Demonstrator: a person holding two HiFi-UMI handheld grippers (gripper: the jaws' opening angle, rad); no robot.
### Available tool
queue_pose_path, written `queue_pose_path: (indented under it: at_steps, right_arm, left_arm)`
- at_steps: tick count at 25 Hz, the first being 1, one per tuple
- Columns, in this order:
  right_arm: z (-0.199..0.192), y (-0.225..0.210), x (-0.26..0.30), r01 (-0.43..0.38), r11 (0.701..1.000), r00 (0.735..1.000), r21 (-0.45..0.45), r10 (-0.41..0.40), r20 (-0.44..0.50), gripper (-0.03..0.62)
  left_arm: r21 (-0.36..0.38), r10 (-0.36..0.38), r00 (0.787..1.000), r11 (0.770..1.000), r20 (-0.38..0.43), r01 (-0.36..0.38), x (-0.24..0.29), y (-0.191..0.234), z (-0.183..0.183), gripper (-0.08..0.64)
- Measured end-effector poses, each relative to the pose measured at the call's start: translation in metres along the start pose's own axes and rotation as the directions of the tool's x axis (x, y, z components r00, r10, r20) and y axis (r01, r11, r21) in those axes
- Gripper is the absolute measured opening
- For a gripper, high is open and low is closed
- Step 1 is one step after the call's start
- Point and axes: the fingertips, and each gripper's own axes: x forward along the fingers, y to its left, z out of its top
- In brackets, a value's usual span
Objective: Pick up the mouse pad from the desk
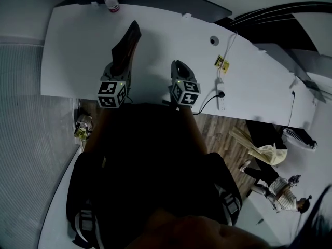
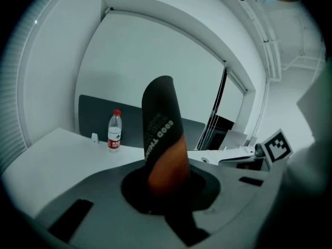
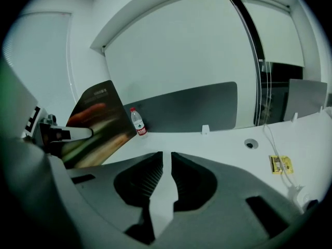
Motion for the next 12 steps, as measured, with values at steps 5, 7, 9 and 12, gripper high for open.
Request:
queue_pose_path:
  at_steps: [5,7,9,12]
  right_arm:
    - [0.022,0.003,-0.015,0.000,1.000,0.998,0.003,0.000,0.059,0.035]
    - [0.031,0.006,-0.020,0.003,1.000,0.996,-0.001,-0.003,0.084,0.032]
    - [0.039,0.008,-0.026,0.005,1.000,0.994,-0.009,-0.004,0.108,0.028]
    - [0.046,0.010,-0.033,0.003,1.000,0.991,-0.015,-0.001,0.130,0.023]
  left_arm:
    - [0.036,-0.015,0.997,0.999,0.070,0.013,-0.010,-0.014,0.025,0.025]
    - [0.049,-0.018,0.996,0.999,0.092,0.013,-0.013,-0.018,0.031,0.025]
    - [0.054,-0.020,0.994,0.998,0.111,0.014,-0.016,-0.022,0.036,0.025]
    - [0.058,-0.025,0.992,0.998,0.121,0.018,-0.020,-0.026,0.039,0.025]
